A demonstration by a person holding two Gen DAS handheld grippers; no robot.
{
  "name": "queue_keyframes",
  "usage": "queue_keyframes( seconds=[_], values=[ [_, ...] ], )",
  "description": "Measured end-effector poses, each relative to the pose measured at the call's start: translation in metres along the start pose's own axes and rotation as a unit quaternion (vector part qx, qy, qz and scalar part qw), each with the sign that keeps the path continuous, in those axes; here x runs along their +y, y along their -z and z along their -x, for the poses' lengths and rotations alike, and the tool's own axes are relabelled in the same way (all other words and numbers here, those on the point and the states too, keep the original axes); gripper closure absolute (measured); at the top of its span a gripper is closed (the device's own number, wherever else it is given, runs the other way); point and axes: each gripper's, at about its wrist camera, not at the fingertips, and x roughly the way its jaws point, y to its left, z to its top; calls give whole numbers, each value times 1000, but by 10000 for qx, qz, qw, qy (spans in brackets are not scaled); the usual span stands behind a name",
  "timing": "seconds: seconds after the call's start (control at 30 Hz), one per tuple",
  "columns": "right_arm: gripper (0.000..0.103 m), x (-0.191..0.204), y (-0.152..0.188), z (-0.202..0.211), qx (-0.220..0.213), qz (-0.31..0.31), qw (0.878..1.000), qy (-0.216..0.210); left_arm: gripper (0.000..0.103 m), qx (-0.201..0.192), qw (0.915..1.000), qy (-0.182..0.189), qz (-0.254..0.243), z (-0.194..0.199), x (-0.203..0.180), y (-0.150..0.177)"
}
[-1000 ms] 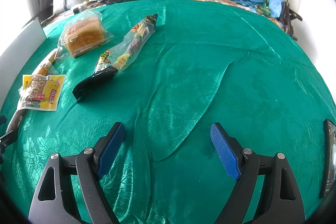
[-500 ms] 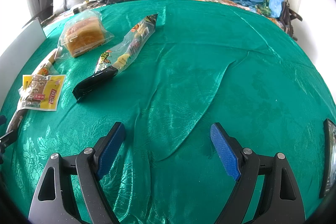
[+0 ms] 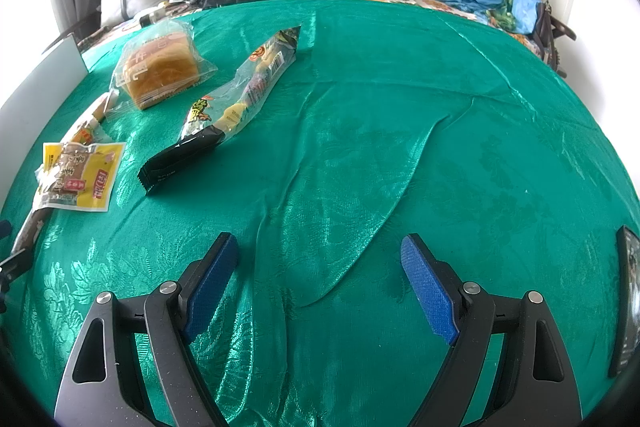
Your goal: Organize snacks
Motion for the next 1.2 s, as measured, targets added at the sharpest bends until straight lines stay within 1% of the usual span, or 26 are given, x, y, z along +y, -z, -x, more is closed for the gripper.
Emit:
queue_keyframes(
  seconds=[0.2,0.3,0.37,0.4,0.47,0.53,0.6,0.67,0.7,0.73,0.77,0.8,0.83,0.87,0.9,0.93,0.97,1.03,1.07,1.2],
  values=[
    [17,0,0,0,0,0,10000,-1,0,6,10000,2,-2,1,0,0],
    [17,0,0,0,0,0,10000,-1,0,125,9999,28,8,3,1,2],
    [17,0,0,0,1,0,10000,-1,1,238,9994,206,144,9,5,3],
    [17,0,0,0,1,0,10000,0,1,220,9985,417,274,15,7,4],
    [17,0,0,0,1,1,10000,-1,1,92,9972,654,361,27,7,0],
    [17,0,0,0,1,0,10000,-2,1,45,9973,701,216,34,0,-11],
    [17,0,0,0,2,1,10000,-2,1,43,9978,663,4,36,-10,-24],
    [17,0,0,0,2,1,10000,-3,3,159,9972,686,-261,30,-22,-35],
    [17,0,0,0,2,1,10000,-3,9,235,9968,644,-408,26,-28,-38],
    [17,0,0,0,2,1,10000,-3,17,371,9959,530,-633,18,-36,-42],
    [17,0,0,0,3,1,10000,-3,22,515,9944,385,-844,10,-43,-44],
    [17,0,0,0,3,1,10000,-3,37,651,9924,238,-1018,2,-49,-45],
    [17,0,0,0,3,1,10000,-3,46,809,9898,73,-1167,-7,-54,-44],
    [17,0,0,0,3,0,10000,-4,51,744,9906,101,-1144,-8,-55,-45],
    [17,0,0,0,3,0,10000,-3,74,771,9914,73,-1054,-8,-53,-47],
    [17,0,0,0,3,1,10000,-3,85,851,9927,159,-845,-9,-49,-48],
    [17,0,0,0,4,1,10000,-3,85,838,9940,198,-679,-7,-45,-47],
    [17,0,0,0,3,0,10000,-4,85,760,9957,69,-518,0,-39,-40],
    [17,0,0,0,3,0,10000,-4,85,739,9964,18,-412,5,-35,-34],
    [17,0,0,0,5,1,10000,-3,85,640,9977,21,238,30,-8,-1]
  ],
)
